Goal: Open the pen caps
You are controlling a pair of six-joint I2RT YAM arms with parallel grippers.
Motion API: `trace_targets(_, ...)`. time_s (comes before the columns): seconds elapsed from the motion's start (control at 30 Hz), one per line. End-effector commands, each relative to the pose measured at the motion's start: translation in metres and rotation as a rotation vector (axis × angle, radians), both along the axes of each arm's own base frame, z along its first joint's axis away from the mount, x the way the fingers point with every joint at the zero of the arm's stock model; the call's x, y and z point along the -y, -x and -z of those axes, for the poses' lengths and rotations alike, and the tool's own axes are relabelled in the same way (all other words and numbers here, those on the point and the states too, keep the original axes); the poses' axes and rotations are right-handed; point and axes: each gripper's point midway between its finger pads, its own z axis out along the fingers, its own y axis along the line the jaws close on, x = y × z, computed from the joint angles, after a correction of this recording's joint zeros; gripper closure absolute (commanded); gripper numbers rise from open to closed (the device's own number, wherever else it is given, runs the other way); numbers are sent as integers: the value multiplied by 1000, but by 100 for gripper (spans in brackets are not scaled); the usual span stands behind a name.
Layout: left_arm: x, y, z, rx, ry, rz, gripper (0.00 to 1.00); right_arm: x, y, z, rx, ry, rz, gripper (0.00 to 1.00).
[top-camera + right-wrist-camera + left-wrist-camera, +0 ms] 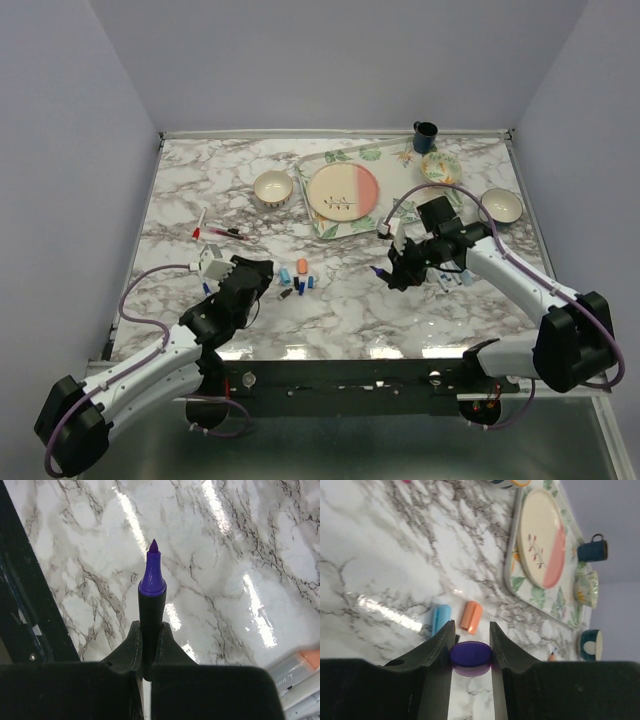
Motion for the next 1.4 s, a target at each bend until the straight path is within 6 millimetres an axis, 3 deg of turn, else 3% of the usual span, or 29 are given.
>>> trace_targets(0.0, -13, 24, 49, -133, -88, 41, 100, 14, -16, 15, 9, 81, 83, 99)
trace_targets(0.13, -13, 35, 73, -195, -103, 69, 100, 24, -21, 32, -10, 158, 121, 99)
trace_targets(0.4, -13, 41, 92, -258, -137, 86, 100, 57, -35, 68, -23, 372, 234, 96)
trace_targets(0.57, -12, 40, 99, -294, -179, 94, 100, 74, -39, 77, -8, 464, 279, 89)
trace_targets(0.9, 0, 27, 108, -366, -249, 146, 96, 92, -48, 79, 3, 503, 361, 64)
trace_targets(0.97, 3, 23, 110, -386, -269, 160, 93, 96, -52, 76, 14, 503, 386, 55)
trace_targets(1.07, 9, 21, 113, -412, -280, 177, 87, 98, -58, 69, 37, 487, 416, 48)
trace_targets(1.37, 7, 25, 120, -452, -298, 177, 74, 106, -78, 32, 148, 385, 519, 48)
